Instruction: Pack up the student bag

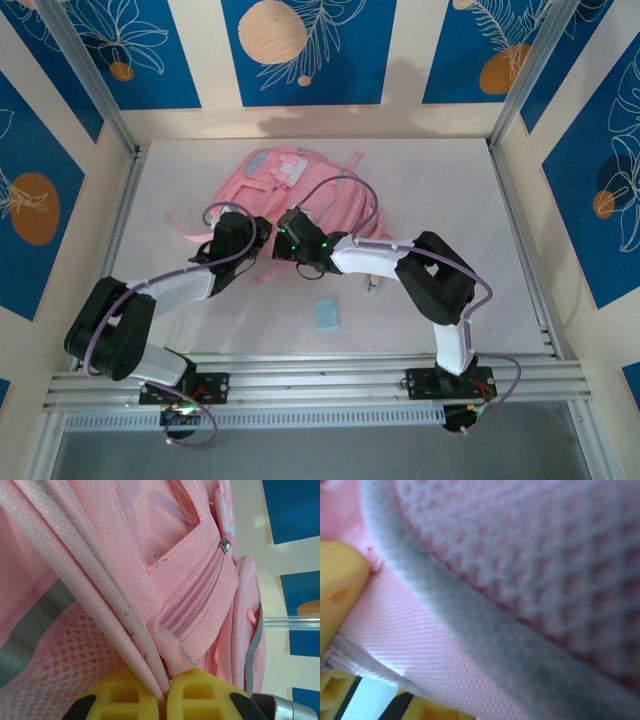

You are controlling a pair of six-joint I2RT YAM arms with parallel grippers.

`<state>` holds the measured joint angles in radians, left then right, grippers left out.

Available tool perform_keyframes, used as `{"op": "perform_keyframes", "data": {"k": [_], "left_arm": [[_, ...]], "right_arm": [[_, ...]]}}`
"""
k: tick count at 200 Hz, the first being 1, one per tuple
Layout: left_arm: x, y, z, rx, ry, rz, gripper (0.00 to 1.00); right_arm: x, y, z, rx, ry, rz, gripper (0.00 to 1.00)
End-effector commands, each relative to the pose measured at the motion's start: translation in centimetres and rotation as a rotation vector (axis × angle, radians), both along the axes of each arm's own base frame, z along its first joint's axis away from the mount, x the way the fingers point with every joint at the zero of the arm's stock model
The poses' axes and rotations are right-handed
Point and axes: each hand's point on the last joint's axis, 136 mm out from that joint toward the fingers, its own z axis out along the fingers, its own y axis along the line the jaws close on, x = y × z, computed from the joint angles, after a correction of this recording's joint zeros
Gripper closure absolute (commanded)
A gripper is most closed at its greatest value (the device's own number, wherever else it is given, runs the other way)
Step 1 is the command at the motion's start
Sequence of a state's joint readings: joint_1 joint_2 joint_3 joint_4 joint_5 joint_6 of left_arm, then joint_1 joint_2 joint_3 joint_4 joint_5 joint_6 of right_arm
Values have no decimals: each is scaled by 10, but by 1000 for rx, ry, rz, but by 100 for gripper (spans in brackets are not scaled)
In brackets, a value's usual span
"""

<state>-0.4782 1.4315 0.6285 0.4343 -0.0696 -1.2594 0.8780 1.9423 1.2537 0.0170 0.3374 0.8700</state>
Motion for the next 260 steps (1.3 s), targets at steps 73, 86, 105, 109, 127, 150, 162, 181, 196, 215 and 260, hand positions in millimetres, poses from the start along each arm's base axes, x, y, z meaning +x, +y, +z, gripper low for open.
{"op": "perform_keyframes", "data": {"k": [73, 86, 105, 109, 127, 150, 162, 181, 196, 215, 260], "left_arm": [[30, 7, 21, 30, -110, 5, 100], [33, 6, 23, 25, -118, 2, 100], [36, 3, 25, 24, -122, -10, 100], [36, 2, 24, 25, -120, -12, 100], [36, 2, 23, 28, -116, -15, 100], [37, 3, 22, 35, -116, -16, 100], [39, 4, 21, 39, -115, -16, 100], [42, 10, 22, 59, -115, -12, 100], [46, 17, 21, 82, -114, -11, 100], [55, 25, 19, 109, -109, -14, 100], [74, 23, 16, 98, -100, -75, 100]], "right_arm": [[-11, -66, 3, -81, 145, 103, 100], [-20, -73, 0, -95, 166, 114, 100], [-28, -88, -2, -141, 174, 116, 100], [-29, -92, -2, -151, 177, 115, 100], [-34, -106, 1, -182, 183, 121, 100], [-38, -121, 2, -212, 199, 134, 100], [-40, -128, 3, -235, 203, 147, 100], [-48, -140, 4, -282, 224, 182, 100], [-56, -152, 2, -322, 249, 208, 100], [-64, -167, 0, -355, 285, 228, 100], [-66, -172, 8, -314, 300, 263, 100]]}}
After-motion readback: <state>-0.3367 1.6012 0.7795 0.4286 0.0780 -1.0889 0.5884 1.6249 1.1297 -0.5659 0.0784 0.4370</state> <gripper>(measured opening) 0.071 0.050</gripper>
